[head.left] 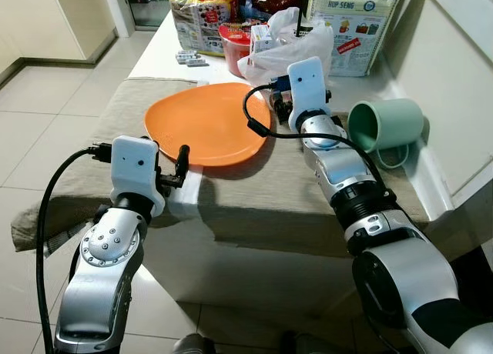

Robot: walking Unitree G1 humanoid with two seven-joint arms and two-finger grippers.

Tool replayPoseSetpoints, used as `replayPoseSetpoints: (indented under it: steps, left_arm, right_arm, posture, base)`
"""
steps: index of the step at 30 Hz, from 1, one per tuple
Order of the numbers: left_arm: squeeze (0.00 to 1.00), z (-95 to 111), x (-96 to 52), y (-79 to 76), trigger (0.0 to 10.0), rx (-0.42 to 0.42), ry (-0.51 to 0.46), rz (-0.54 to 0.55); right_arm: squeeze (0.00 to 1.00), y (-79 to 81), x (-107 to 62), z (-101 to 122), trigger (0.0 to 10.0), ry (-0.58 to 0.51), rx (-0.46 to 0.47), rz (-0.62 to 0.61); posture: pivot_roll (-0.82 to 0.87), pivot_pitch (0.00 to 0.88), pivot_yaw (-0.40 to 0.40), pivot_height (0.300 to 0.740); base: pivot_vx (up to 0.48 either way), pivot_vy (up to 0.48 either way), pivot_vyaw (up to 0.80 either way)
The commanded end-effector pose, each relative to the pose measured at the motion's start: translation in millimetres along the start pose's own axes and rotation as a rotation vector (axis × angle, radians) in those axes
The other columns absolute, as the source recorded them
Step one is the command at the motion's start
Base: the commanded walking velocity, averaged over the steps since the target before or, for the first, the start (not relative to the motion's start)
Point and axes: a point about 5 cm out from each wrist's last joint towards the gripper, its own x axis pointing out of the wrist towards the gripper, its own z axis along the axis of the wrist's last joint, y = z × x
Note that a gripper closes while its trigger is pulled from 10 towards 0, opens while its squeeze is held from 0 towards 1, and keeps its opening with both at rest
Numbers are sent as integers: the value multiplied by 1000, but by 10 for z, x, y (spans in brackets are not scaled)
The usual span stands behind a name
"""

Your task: Setting the table

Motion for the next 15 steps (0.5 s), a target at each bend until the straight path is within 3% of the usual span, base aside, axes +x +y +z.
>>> replayPoseSetpoints:
  steps: [1,15]
  left_arm:
    - [0,5,11,1,10000,7,-3,-1]
    - [0,6,-14,24,10000,13,1,2]
  right_arm:
    - [0,3,-3,-46,10000,28,5,1]
    - [0,45,-36,-353,10000,176,-14,22]
  posture:
    - [25,83,41,740]
    - [33,90,47,740]
  base:
    - [0,0,0]
    - [0,0,0]
